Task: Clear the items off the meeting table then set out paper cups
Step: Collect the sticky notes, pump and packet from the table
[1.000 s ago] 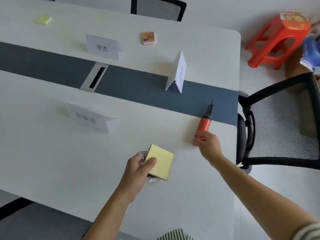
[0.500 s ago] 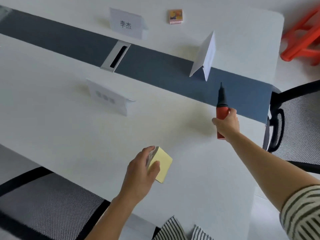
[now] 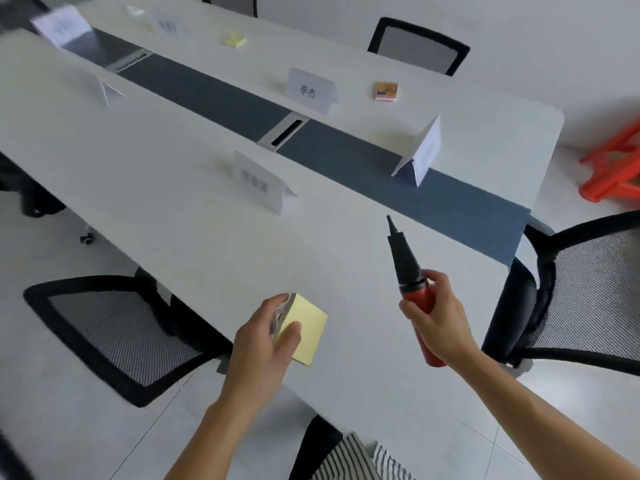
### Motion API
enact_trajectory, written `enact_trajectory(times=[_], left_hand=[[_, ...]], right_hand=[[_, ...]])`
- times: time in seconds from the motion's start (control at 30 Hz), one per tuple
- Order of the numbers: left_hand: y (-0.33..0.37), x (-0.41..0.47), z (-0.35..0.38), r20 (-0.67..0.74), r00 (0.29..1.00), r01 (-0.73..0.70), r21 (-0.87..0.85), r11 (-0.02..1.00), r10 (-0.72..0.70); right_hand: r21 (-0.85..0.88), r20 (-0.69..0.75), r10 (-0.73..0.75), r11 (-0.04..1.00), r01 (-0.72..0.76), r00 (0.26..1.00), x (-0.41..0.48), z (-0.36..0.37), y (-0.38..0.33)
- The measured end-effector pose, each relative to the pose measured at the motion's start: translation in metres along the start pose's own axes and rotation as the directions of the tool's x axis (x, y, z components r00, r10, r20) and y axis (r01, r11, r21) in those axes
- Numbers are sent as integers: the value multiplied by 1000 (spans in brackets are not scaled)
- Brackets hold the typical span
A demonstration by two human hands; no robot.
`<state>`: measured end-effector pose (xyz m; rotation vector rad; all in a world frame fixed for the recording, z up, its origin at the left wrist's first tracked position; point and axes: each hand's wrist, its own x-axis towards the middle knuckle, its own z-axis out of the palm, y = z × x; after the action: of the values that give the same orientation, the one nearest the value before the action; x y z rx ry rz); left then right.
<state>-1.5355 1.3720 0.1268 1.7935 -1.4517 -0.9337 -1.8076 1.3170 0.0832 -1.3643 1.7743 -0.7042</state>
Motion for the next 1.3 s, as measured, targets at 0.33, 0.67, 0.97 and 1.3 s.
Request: enact_trajectory(times=[0.33,0.67,0.97,1.3], left_hand=[[-46,-210,-39,-304,933,189,-39,981,-192],[-120,-354,-143,-629,672,407,-127,905,-390],[-216,-424,-278,-706,512,485,-233,843,-490],[-303,-311,-414,-734,474,457,-267,848,-487]], right_hand=[[57,425,-257,965,258,868,-170,36,-7],[79,718,-263,950,301,644,-273,156,-72],[24,759,-228,946,323,611,-323,301,-164],[23,757,-240,939,342,608,-241,447,-290]])
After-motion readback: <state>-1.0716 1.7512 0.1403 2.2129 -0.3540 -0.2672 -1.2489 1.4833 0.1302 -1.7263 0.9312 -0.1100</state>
